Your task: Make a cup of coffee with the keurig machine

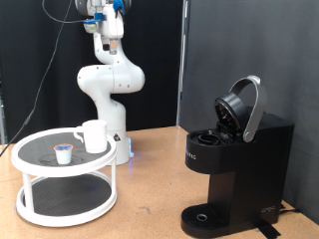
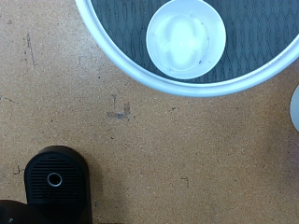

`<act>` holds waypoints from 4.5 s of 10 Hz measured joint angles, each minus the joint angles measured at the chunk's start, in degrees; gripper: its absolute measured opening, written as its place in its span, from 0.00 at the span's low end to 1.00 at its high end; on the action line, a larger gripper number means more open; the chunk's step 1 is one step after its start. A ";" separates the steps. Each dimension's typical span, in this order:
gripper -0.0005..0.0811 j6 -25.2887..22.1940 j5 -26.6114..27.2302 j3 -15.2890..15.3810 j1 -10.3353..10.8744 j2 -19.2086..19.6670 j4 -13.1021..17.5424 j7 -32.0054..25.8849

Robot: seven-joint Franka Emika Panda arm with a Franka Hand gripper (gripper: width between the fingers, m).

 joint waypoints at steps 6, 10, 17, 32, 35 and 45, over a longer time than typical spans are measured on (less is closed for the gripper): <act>0.91 -0.58 -5.32 -7.22 -2.27 0.57 0.69 -8.67; 0.91 -0.47 -9.00 -13.06 -3.85 1.32 1.86 -13.48; 0.91 5.89 -11.05 -14.52 -3.90 4.68 -2.06 -15.12; 0.91 43.62 -13.26 -15.12 -4.36 21.65 -17.46 -8.19; 0.91 47.50 -14.77 -15.12 -4.54 23.82 -19.22 -7.04; 0.59 52.16 -16.37 -15.15 -5.13 26.72 -21.19 -5.70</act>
